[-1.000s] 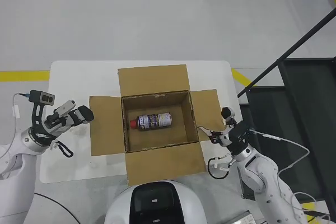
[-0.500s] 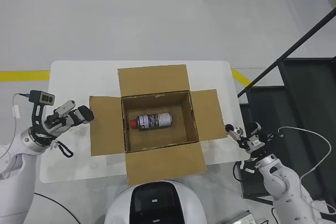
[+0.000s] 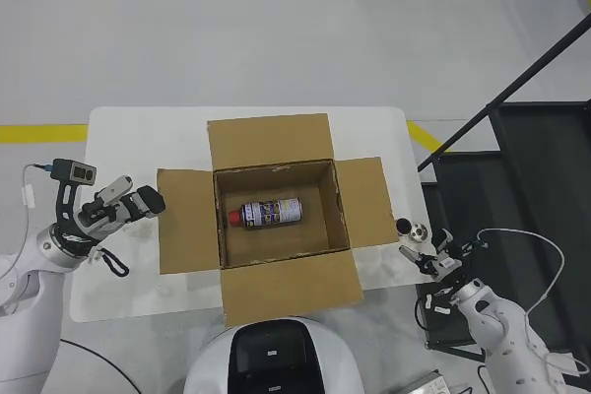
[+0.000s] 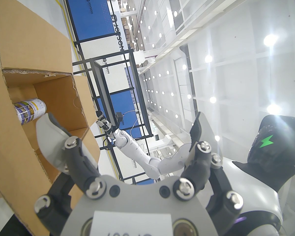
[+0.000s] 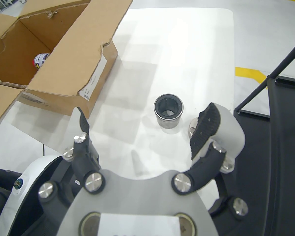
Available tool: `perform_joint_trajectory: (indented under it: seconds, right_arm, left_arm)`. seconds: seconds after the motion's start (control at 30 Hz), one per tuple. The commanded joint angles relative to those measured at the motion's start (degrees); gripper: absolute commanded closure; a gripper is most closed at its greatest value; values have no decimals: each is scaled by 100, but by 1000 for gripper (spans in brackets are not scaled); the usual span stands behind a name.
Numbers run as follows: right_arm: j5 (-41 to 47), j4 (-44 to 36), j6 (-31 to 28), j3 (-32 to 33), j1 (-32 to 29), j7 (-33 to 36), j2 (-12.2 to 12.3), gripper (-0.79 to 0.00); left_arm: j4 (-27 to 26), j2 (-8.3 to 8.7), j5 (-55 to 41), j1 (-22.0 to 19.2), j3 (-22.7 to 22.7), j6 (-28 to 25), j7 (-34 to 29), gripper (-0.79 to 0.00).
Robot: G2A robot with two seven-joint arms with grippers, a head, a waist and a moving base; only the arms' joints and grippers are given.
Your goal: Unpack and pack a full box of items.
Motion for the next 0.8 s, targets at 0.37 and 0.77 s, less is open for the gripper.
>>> perform_joint_trajectory:
  seconds: [0.37, 0.77]
  right_arm:
    - [-1120, -168, -255, 69, -7, -450, 74, -785]
    - [-2954, 1843, -951, 27, 990, -1803, 306, -785]
  left_arm:
    - [0, 0, 0, 0, 0, 0, 0, -785]
    - [0, 0, 0, 0, 0, 0, 0, -785]
